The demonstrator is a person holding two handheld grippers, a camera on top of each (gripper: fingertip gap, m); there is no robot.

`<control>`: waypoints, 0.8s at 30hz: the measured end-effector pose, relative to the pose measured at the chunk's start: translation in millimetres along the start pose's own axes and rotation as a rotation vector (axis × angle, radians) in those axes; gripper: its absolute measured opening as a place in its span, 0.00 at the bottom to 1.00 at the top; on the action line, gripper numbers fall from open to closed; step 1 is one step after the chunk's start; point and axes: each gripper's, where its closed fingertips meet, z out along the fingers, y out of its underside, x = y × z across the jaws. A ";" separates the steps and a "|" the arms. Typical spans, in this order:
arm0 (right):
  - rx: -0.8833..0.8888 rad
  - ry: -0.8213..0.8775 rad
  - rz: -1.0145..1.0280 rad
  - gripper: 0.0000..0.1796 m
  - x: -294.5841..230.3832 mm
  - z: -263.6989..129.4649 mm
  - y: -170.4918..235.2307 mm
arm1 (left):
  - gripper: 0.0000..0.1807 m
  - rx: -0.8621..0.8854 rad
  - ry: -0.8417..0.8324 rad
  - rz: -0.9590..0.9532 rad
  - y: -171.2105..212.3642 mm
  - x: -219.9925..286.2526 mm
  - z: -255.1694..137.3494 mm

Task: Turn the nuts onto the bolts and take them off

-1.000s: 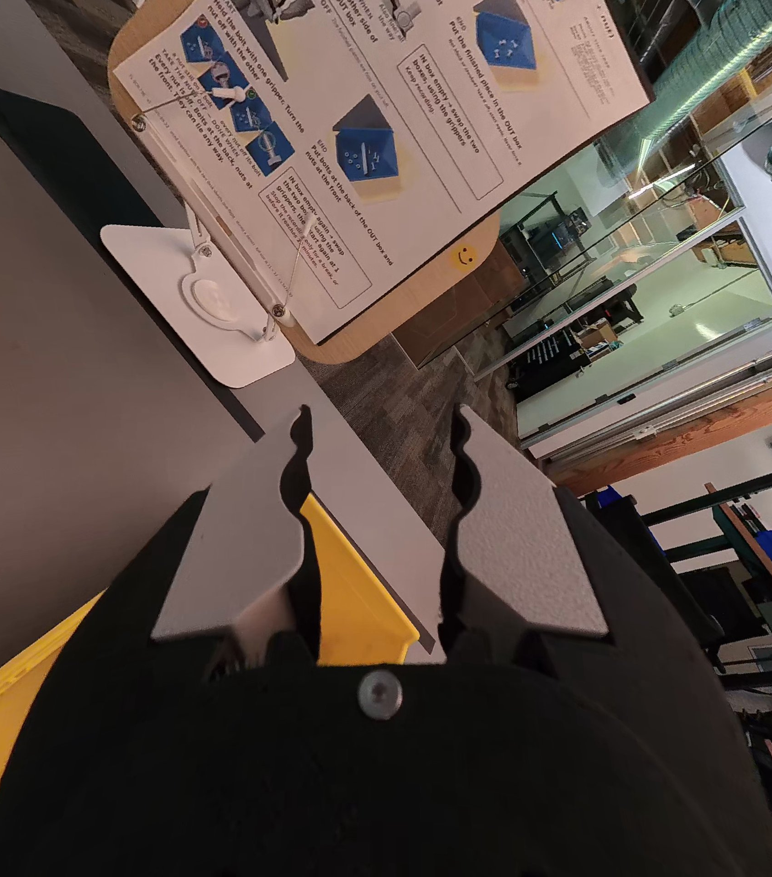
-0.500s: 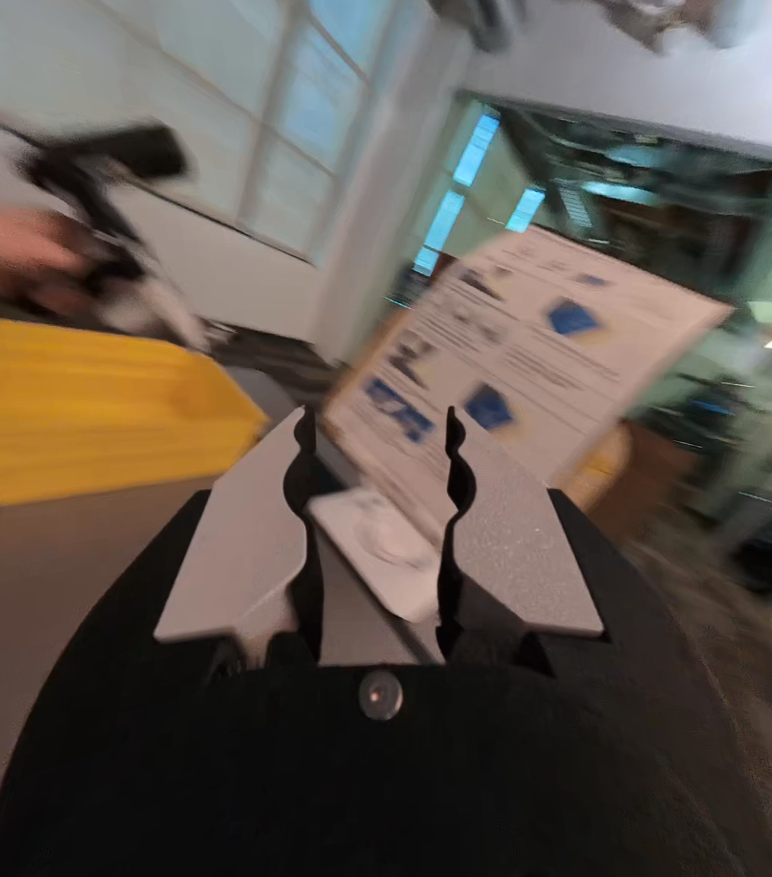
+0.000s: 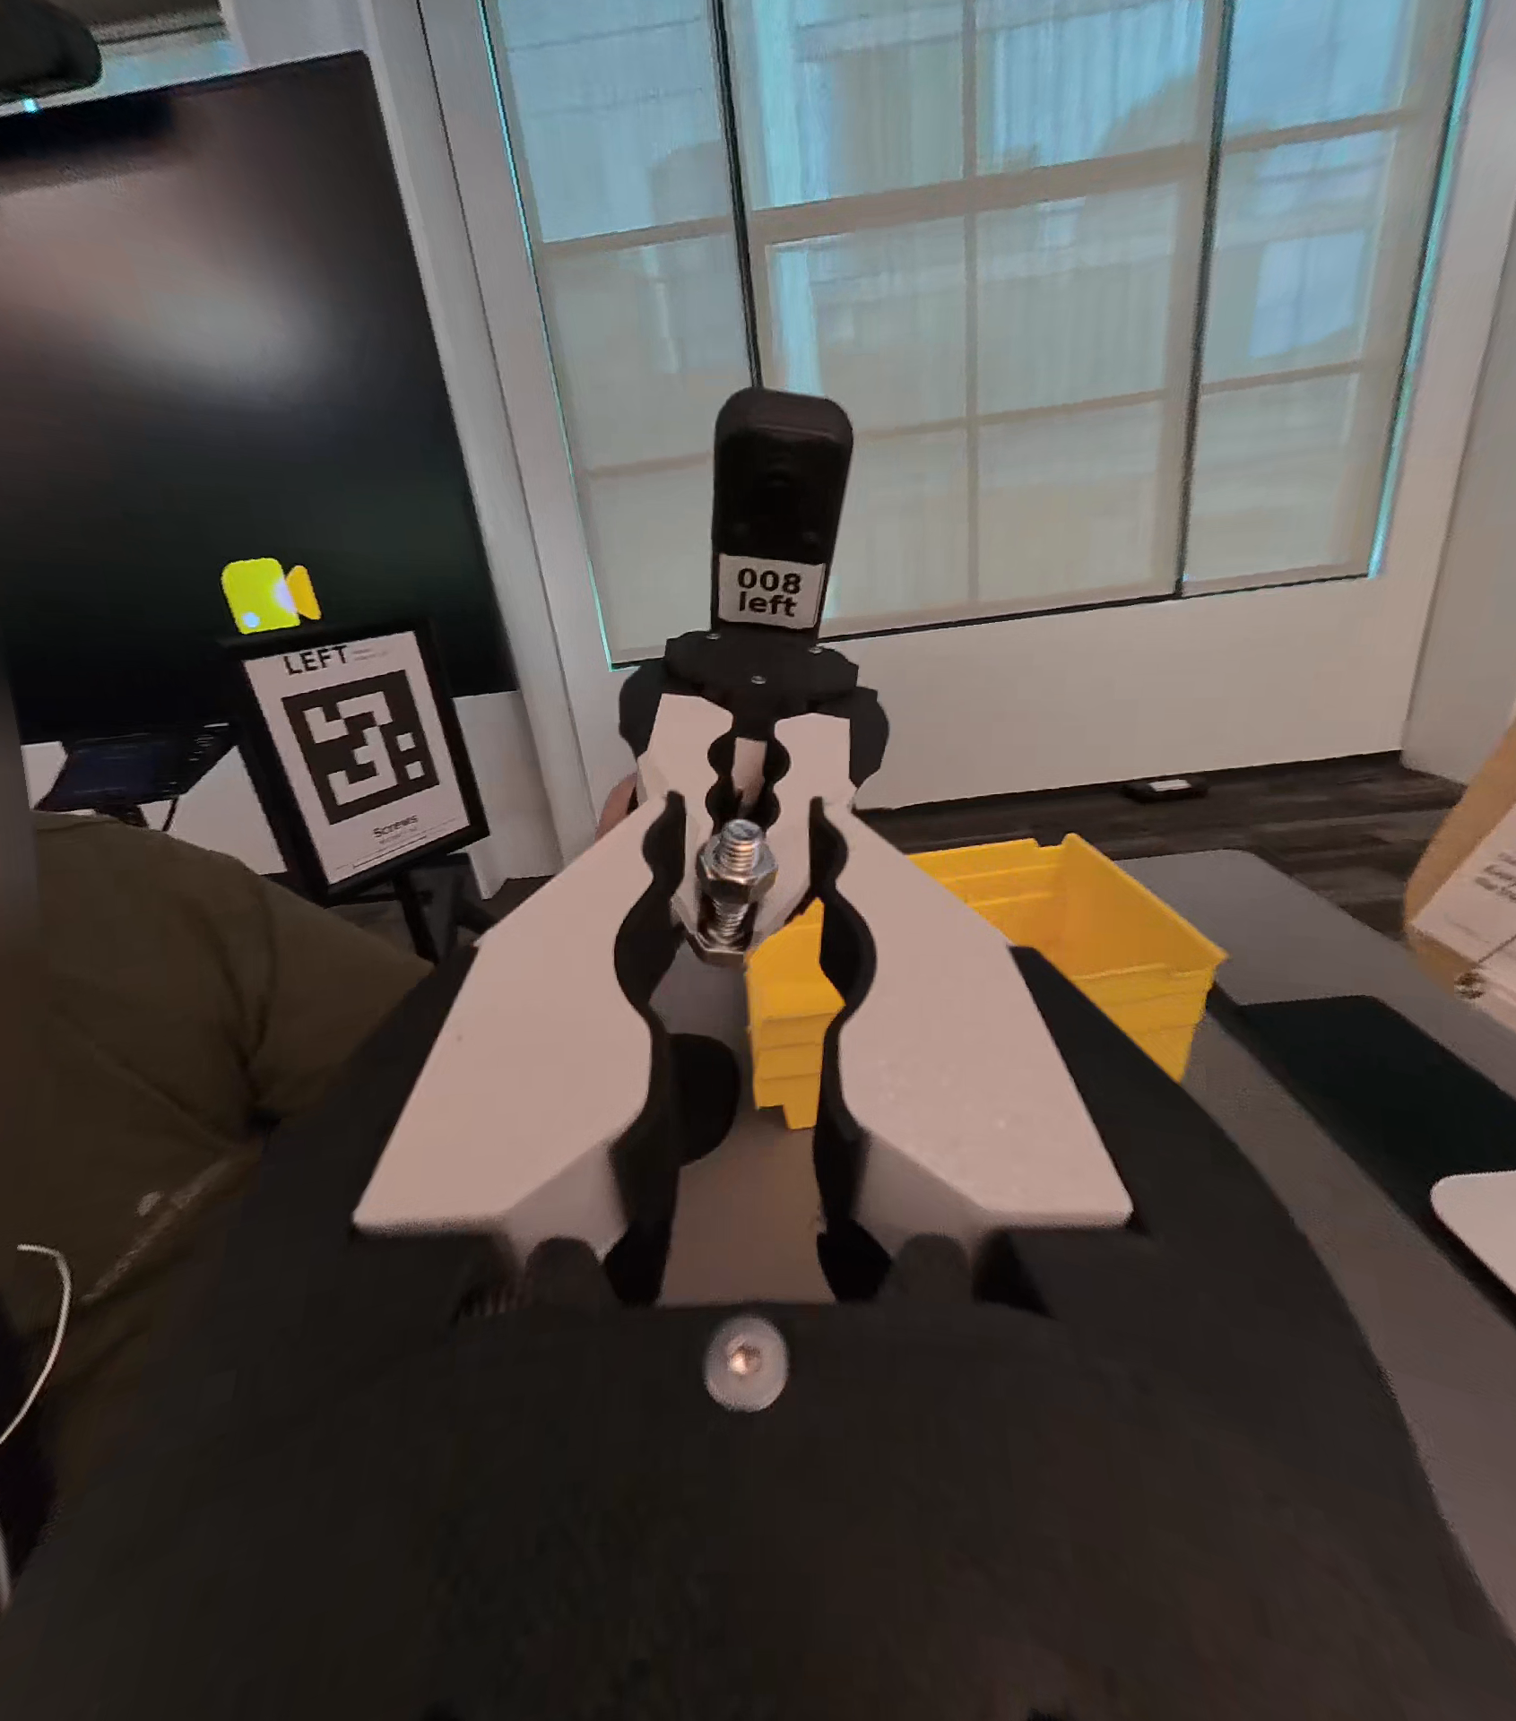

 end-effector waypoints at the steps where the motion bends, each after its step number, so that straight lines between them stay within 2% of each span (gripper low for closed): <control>1: -0.007 -0.014 0.008 0.14 -1.0 1.3 2.2 | 0.04 0.002 0.006 0.001 0.0 0.6 1.2; 12: -0.010 -0.091 0.081 0.05 -3.0 5.7 10.3 | 0.04 -0.013 -0.019 0.049 0.1 1.9 -0.2; 22: -0.019 -0.100 0.024 0.04 -11.1 6.3 7.8 | 0.05 0.011 0.048 0.013 -1.3 10.3 2.1; 24: -0.015 -0.106 0.024 0.04 -12.3 5.8 6.7 | 0.07 0.026 0.058 0.010 -2.6 9.5 3.0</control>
